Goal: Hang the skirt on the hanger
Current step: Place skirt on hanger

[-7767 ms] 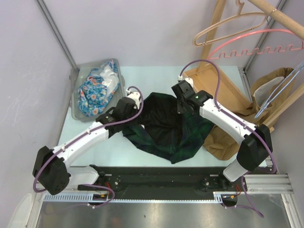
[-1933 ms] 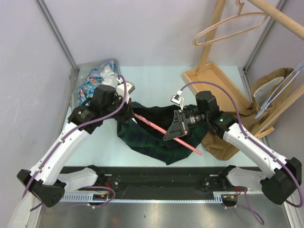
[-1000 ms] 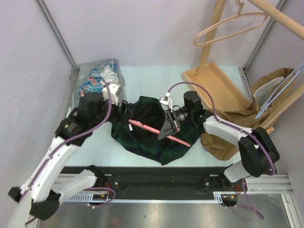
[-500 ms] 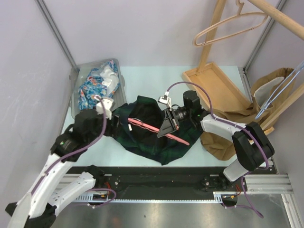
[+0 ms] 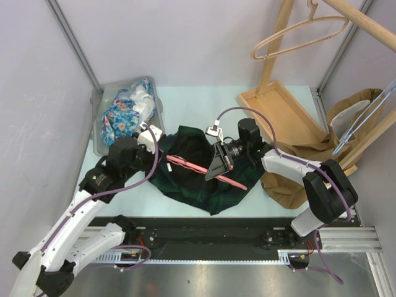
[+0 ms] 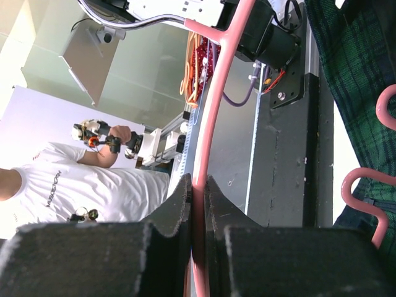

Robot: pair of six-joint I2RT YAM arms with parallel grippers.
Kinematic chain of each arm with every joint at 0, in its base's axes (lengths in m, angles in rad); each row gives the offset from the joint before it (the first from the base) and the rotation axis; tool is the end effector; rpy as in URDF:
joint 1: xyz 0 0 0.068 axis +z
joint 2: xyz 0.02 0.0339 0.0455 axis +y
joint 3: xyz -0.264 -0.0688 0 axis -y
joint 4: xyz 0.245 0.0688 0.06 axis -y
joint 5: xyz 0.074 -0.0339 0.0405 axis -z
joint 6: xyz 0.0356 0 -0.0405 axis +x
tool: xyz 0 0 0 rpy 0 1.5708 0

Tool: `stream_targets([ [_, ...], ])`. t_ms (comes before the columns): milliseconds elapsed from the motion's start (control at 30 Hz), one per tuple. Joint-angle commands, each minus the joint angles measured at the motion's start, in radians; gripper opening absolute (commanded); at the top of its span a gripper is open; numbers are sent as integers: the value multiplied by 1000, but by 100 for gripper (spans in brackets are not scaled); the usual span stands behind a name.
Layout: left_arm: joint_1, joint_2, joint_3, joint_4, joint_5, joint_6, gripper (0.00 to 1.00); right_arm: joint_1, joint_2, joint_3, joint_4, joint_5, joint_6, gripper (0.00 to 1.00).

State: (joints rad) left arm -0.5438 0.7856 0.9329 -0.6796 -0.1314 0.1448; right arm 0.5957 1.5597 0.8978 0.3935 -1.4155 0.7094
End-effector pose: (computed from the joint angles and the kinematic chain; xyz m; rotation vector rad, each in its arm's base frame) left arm 0.1403 -0.0793 0.3401 0.6339 2.0017 -0.1024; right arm 0.2484 0.2108 0.2531 -1.0923 1.9034 2.1003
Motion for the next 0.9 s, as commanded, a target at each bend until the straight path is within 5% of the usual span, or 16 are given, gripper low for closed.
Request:
stream_targets([
  [0,-4,18,-52,115,59,139,66,7,-56,21,62,-36,-25,0],
  [300,13,-34,-115,225,255,156,48,3,-62,21,139,-39,48,0],
  [533,22,9,-124,316,406,108,20,4,-90,21,119,-46,39,0],
  [700,22,1,-112,321,530,98,22,4,-101,20,129,-43,51,0],
  [867,22,-42,-103,301,589,101,34,7,-113,21,136,-42,68,0],
])
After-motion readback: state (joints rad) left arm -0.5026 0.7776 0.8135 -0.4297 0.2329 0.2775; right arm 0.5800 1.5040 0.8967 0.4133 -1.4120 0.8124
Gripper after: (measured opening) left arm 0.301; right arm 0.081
